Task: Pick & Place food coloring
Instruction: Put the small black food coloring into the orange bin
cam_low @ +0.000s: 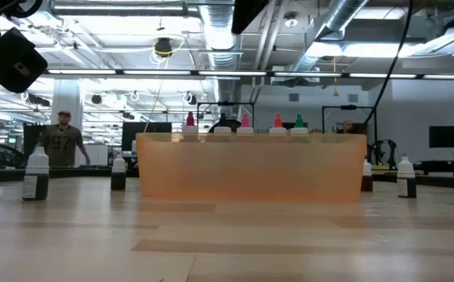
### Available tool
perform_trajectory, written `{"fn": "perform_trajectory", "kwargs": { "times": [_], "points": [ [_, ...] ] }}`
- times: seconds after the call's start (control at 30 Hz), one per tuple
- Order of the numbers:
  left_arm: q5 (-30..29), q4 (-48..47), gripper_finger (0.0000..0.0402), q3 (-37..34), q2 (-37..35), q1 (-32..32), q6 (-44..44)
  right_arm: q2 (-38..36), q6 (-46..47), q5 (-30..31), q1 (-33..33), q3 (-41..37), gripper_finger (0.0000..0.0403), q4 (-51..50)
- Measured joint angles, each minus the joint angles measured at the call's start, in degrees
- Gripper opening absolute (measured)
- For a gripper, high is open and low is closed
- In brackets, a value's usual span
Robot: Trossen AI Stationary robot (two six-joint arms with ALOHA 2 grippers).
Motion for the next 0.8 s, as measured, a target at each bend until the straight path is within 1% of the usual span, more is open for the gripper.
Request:
{"fn": "perform_trajectory", "kwargs": {
  "times": [0.1,0.23,0.3,0.4,0.57,0.8],
  "points": [
    [-0.1,-0.3,0.0203,0.0,0.0,0.0,-2.4,-2.0,-0.3,1.2,0.0,0.2,0.0087,-0.4],
    [-0.6,-0.4,0.0203,0.0,0.0,0.0,-3.1,-3.8,-1.3,1.2,0.1,-0.1,0.0087,-1.7],
    [-0.9,-0.2,0.0203,0.0,0.0,0.0,-3.1,-5.3,-1.6,1.2,0.1,-1.2,0.0087,-1.8],
    [-1.3,-0.2,0.0203,0.0,0.0,0.0,-3.1,-8.3,-1.4,1.2,0.1,-4.9,0.0087,-1.8],
    [-1.4,-0.2,0.0203,0.0,0.0,0.0,-3.1,-15.8,0.3,1.3,0.1,-15.4,0.0087,2.8],
    [-1.6,-0.2,0.0203,0.0,0.0,0.0,-3.0,-30.0,3.5,1.0,0.5,-34.8,0.0087,14.1]
  ]
}}
